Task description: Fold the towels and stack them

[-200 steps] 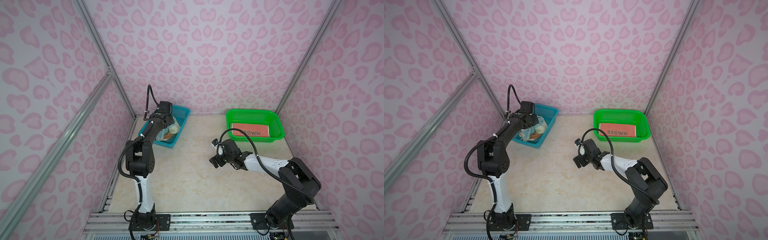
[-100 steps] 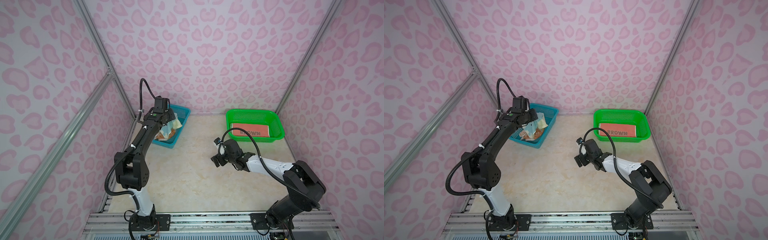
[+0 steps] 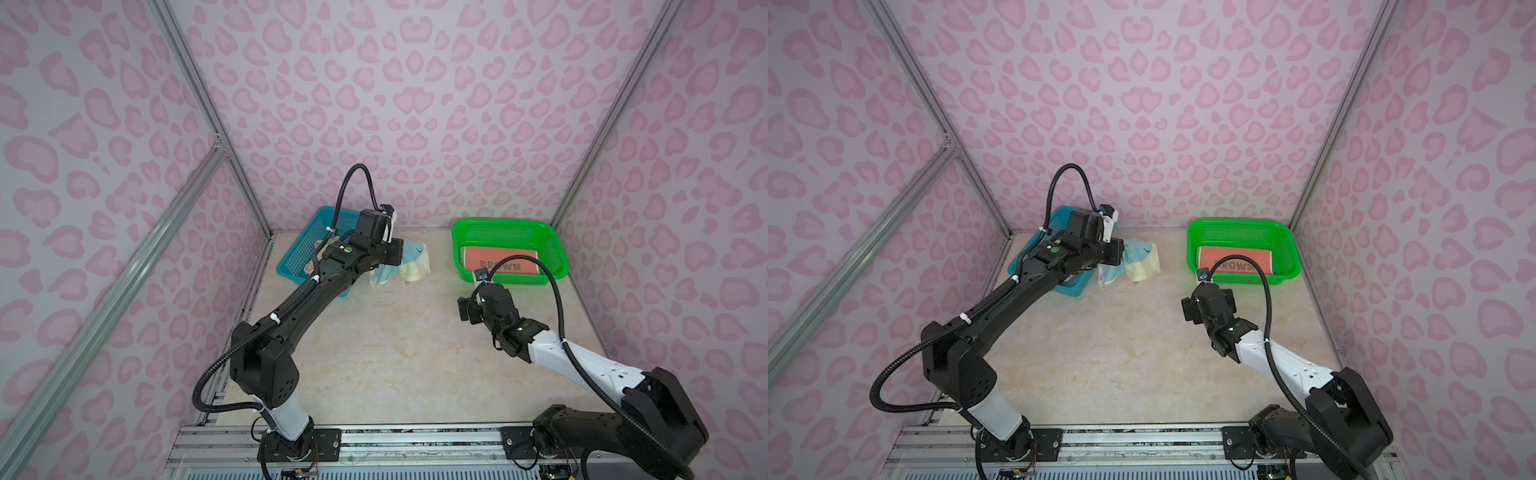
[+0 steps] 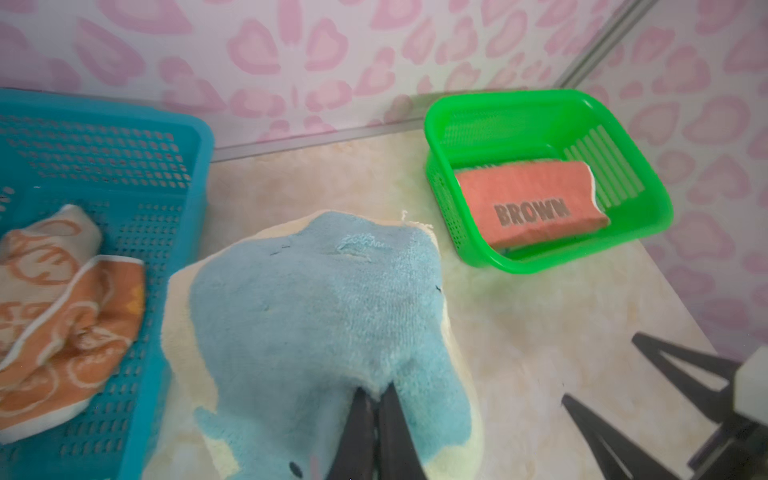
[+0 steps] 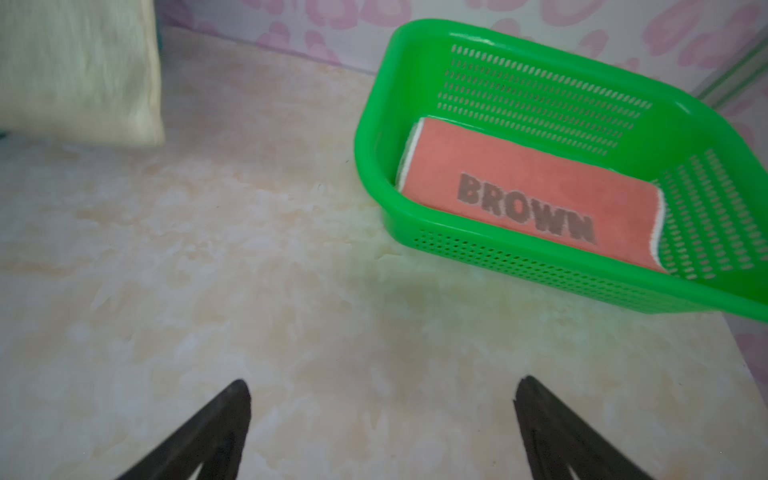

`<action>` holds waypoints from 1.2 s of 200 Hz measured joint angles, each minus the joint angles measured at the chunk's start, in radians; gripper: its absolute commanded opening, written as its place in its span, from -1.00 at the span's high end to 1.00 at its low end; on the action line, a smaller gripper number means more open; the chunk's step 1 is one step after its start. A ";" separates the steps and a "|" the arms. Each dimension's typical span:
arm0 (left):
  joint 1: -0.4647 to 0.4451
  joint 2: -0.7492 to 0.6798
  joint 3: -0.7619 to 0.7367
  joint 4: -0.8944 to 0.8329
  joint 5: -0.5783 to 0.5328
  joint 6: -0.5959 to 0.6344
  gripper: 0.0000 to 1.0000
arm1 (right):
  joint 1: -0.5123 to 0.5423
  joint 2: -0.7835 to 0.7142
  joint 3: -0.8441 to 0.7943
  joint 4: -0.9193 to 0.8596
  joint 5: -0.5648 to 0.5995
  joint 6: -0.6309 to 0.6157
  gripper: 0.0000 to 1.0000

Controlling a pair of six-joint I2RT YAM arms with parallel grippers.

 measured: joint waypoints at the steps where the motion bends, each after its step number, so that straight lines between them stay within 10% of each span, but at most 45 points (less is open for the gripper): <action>1: -0.006 0.000 -0.004 0.000 0.000 0.003 0.95 | -0.005 -0.008 -0.004 0.000 0.000 0.002 -0.91; 96: -0.166 0.094 -0.291 -0.030 0.009 0.042 0.91 | -0.074 -0.169 -0.030 -0.094 -0.155 -0.036 -0.94; 145: -0.166 0.135 -0.323 -0.029 -0.046 0.030 -0.30 | -0.006 -0.109 -0.121 -0.019 -0.340 -0.213 -0.93; 240: -0.140 -0.100 -0.475 0.097 -0.137 -0.002 -0.72 | 0.024 -0.072 -0.039 -0.131 -0.511 -0.838 -0.66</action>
